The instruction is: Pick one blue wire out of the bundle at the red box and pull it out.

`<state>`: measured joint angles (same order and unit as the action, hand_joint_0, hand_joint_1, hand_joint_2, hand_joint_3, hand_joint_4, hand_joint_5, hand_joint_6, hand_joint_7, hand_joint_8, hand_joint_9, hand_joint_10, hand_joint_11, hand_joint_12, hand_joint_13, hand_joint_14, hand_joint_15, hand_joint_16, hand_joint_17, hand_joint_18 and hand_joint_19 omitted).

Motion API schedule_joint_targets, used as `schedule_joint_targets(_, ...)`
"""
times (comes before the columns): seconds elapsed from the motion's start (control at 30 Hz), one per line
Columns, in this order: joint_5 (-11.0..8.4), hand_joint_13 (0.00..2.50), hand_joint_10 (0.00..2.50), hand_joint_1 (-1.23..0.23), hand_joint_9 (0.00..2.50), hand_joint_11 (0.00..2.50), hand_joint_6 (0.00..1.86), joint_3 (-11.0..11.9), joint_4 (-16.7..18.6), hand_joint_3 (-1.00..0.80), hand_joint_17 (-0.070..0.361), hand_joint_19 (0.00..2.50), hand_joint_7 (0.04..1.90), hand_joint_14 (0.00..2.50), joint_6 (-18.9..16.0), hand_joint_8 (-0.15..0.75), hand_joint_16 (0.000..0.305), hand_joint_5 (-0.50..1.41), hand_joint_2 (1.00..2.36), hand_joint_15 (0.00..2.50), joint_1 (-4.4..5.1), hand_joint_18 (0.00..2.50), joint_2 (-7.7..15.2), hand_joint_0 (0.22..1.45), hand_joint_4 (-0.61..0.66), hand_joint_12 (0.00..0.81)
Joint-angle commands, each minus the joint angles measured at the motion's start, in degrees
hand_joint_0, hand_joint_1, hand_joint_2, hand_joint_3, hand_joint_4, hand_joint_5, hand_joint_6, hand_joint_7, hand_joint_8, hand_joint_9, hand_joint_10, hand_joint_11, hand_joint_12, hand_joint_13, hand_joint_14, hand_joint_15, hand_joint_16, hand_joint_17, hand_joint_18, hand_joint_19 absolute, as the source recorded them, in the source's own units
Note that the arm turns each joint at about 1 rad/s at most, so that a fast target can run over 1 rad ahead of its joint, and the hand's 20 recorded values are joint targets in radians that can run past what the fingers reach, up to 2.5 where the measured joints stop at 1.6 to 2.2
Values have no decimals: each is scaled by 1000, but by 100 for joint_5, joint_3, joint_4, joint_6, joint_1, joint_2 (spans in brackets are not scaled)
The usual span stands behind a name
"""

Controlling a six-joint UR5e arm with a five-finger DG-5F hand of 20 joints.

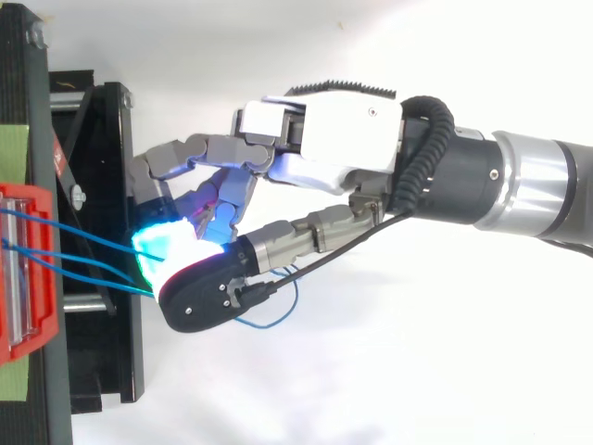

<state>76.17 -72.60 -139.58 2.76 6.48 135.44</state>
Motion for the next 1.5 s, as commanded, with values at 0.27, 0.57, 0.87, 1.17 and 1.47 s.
schedule_joint_targets(0.27, -6, 653, 17, -718, 1280, 489, 671, -9, 10, -144, 115, 489, 1383, 11, 14, 233, 51, 6, 1016, 268, 2, 653, 0, 591, 96, 367)
schedule_joint_targets(0.57, 3, 546, 14, -789, 1158, 337, 556, 0, 10, -117, 104, 467, 1586, 8, -3, 176, 46, 25, 1020, 196, 2, 610, 0, 593, 82, 333)
schedule_joint_targets(0.87, 3, 358, 11, -836, 939, 322, 563, 0, 19, -100, 97, 420, 1608, 7, 14, 169, 43, 23, 1025, 168, 2, 464, 0, 603, 43, 329)
schedule_joint_targets(1.17, 3, 233, 13, -857, 836, 380, 583, 0, 54, -105, 99, 376, 1588, 5, 23, 172, 44, 18, 1023, 146, 11, 346, 0, 607, -13, 329)
schedule_joint_targets(1.47, 3, 268, 16, -737, 935, 408, 654, 0, 54, -169, 106, 424, 1448, 5, 23, 181, 47, 0, 1018, 152, 11, 350, 0, 568, 40, 345)
